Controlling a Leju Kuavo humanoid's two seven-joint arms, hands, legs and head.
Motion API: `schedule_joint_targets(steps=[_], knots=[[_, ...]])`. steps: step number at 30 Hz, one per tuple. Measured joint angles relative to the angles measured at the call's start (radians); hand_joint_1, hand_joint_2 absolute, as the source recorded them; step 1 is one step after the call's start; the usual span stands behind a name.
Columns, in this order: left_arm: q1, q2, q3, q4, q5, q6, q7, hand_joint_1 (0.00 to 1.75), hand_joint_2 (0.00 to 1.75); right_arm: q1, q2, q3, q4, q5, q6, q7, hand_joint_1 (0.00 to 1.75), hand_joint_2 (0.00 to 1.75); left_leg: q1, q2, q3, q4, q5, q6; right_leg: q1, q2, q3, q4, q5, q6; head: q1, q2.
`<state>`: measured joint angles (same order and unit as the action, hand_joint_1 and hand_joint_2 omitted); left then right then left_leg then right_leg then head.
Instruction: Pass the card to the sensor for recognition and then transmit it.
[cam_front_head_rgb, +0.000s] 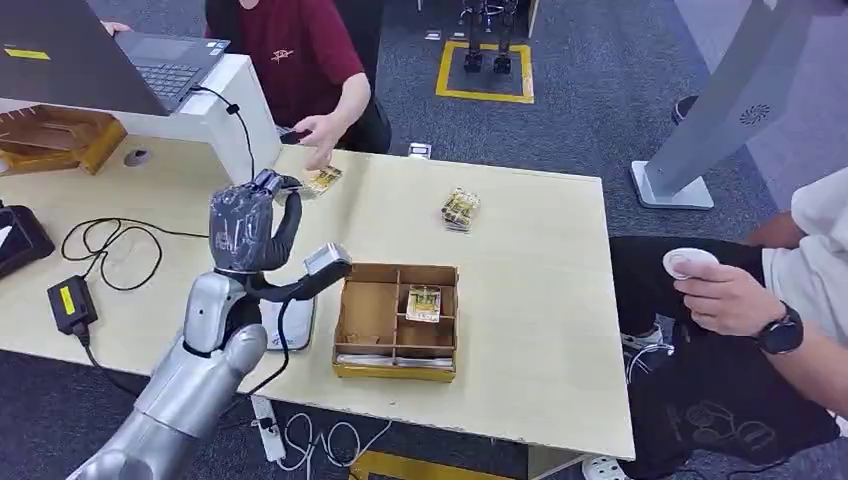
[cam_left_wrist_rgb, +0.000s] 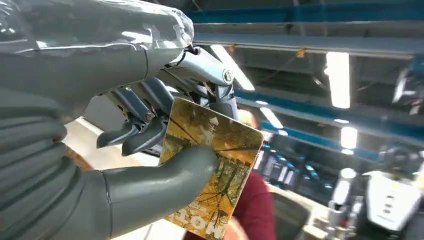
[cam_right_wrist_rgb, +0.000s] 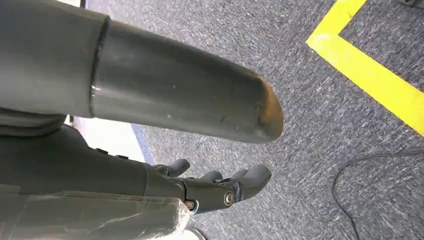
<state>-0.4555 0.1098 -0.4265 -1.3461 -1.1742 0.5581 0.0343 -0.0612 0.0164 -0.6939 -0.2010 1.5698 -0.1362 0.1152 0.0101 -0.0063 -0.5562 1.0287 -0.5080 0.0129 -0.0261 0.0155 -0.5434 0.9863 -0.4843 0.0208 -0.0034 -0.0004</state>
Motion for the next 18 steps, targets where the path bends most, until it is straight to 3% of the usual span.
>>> schedule_joint_targets(steps=[8, 18], knots=[[-0.082, -0.031, 0.035, 0.189, -0.051, 0.029, 0.034, 1.75, 1.75, -0.009, 0.000, 0.017, 0.000, 0.000, 0.009, 0.005, 0.00, 0.00, 0.000, 0.000, 0.000, 0.000, 0.000, 0.000, 0.000, 0.000, 0.000, 0.000, 0.000, 0.000, 0.000, 0.000], [-0.105, -0.053, 0.051, 0.292, -0.057, 0.041, 0.037, 1.75, 1.75, -0.009, 0.000, 0.017, 0.000, 0.000, 0.009, 0.007, 0.00, 0.00, 0.000, 0.000, 0.000, 0.000, 0.000, 0.000, 0.000, 0.000, 0.000, 0.000, 0.000, 0.000, 0.000, 0.000]])
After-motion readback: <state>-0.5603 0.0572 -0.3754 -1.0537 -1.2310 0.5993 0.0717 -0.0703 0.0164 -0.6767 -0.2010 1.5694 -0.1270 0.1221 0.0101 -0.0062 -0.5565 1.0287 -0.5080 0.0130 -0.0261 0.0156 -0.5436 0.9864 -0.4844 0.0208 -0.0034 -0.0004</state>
